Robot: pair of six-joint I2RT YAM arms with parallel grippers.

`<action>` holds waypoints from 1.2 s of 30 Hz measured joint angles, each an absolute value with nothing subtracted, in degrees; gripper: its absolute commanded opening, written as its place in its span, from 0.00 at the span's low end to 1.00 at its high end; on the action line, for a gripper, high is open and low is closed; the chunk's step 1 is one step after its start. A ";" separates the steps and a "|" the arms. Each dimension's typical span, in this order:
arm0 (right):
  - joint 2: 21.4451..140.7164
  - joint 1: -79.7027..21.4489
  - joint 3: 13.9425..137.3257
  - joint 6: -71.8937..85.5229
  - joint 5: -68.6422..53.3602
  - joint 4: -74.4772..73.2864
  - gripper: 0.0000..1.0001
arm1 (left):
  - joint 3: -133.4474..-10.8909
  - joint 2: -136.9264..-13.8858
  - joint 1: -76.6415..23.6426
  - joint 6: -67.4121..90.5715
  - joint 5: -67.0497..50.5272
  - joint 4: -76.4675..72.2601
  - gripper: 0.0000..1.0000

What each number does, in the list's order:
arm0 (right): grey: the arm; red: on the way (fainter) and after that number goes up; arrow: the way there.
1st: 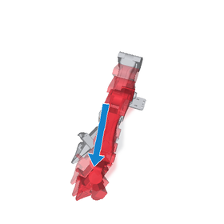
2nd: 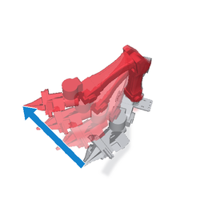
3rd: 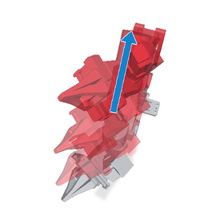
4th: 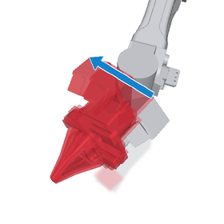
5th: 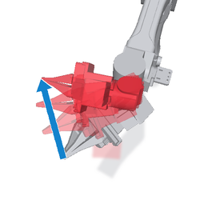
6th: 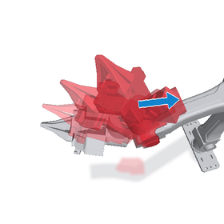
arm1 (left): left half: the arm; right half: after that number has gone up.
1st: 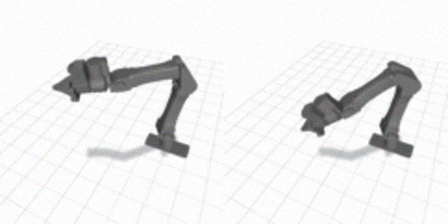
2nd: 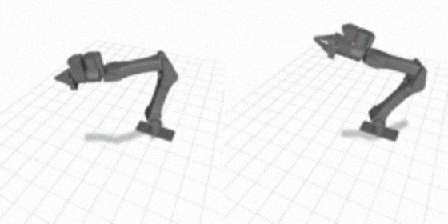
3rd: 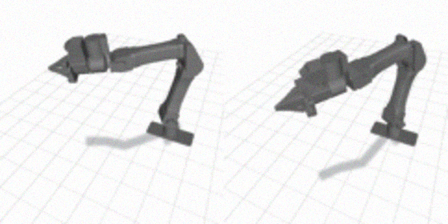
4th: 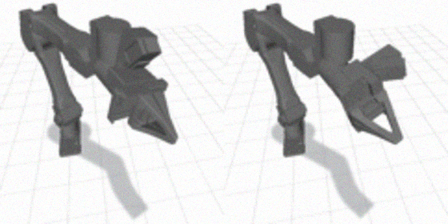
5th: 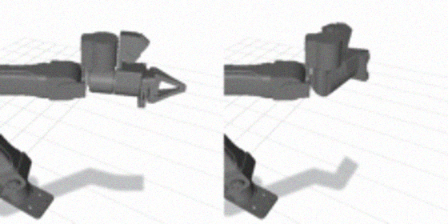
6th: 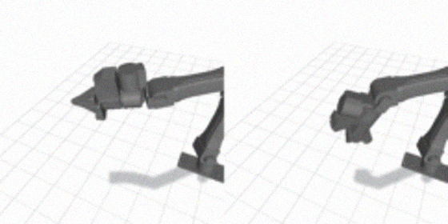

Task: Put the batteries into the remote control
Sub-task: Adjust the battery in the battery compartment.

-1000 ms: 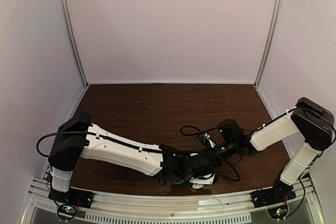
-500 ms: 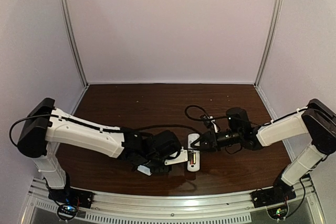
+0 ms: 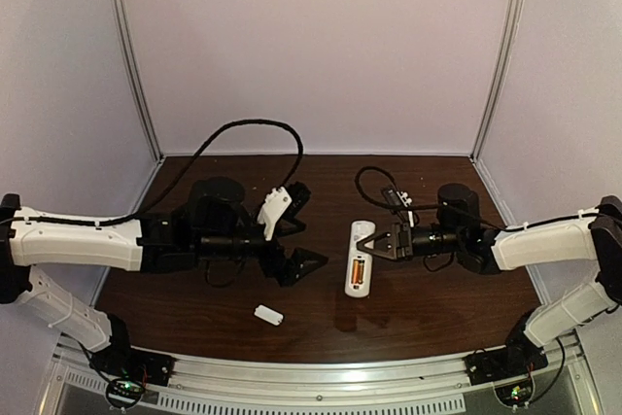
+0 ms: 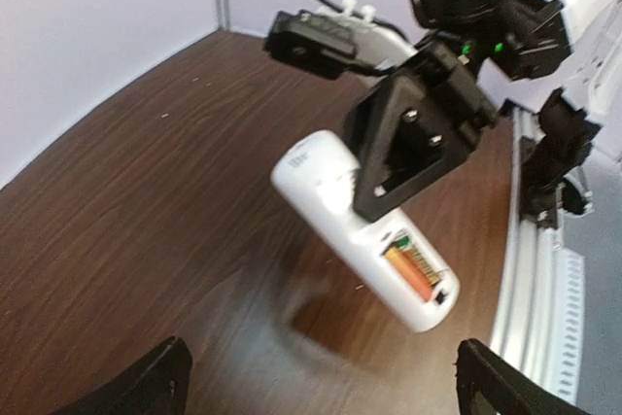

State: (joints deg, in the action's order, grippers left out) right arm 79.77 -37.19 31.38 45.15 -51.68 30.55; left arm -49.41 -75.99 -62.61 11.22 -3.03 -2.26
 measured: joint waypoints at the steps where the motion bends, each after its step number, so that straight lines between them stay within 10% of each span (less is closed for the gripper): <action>1: 79.22 -37.19 31.38 45.17 -51.70 30.98 0.00 | -49.41 -76.62 -62.63 12.93 -5.48 -4.16 0.97; 36: 74.13 -40.21 31.57 42.59 -51.07 32.95 0.00 | -55.09 -97.82 -59.51 39.07 -31.75 -25.65 0.52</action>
